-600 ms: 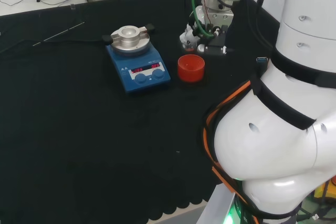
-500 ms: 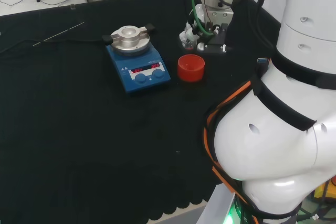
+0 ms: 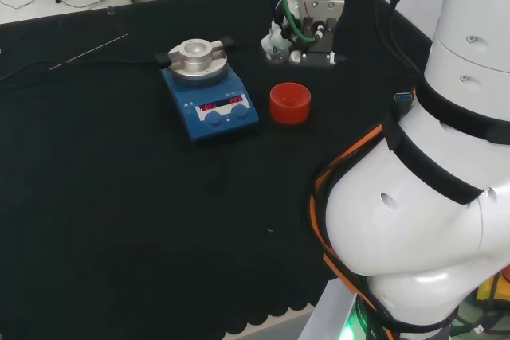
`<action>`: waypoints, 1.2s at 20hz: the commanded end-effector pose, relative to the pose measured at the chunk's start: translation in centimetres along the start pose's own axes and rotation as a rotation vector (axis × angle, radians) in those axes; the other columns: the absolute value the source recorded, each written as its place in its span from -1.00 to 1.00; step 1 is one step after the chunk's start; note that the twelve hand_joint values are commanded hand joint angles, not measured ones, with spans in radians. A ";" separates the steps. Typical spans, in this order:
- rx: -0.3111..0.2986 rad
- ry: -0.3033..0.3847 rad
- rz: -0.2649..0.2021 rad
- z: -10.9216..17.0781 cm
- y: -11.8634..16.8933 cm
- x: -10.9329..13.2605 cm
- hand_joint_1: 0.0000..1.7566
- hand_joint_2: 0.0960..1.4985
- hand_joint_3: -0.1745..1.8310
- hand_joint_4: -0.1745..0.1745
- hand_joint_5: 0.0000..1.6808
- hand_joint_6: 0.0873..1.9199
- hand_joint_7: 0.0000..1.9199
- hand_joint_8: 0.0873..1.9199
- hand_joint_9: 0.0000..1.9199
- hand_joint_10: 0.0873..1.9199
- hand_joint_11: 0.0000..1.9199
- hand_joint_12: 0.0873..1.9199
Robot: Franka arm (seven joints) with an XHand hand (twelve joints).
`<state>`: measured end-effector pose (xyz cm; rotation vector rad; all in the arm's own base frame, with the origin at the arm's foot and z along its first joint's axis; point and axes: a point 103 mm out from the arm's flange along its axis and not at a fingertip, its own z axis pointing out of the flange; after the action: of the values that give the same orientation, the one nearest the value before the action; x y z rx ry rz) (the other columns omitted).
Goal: Place the round-bottom flask on the heater.
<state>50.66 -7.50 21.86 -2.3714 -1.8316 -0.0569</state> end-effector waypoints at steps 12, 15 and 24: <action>0.012 -0.023 -0.105 -2.1 5.7 8.3 0.17 0.37 -0.73 1.00 0.19 0.00 -0.31 -0.44 -0.14 -0.56 -0.46 0.21; 0.023 -0.030 -0.127 -1.9 6.6 9.9 0.17 0.37 -0.73 1.00 0.19 0.00 -0.31 -0.44 -0.14 -0.56 -0.46 0.21; 0.057 -0.050 -0.178 -0.5 8.8 14.2 0.17 0.14 -0.40 1.00 0.20 0.05 -0.31 -0.45 -0.15 -0.56 -0.46 0.22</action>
<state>61.50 0.60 24.51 -2.2500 -1.9991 -0.0251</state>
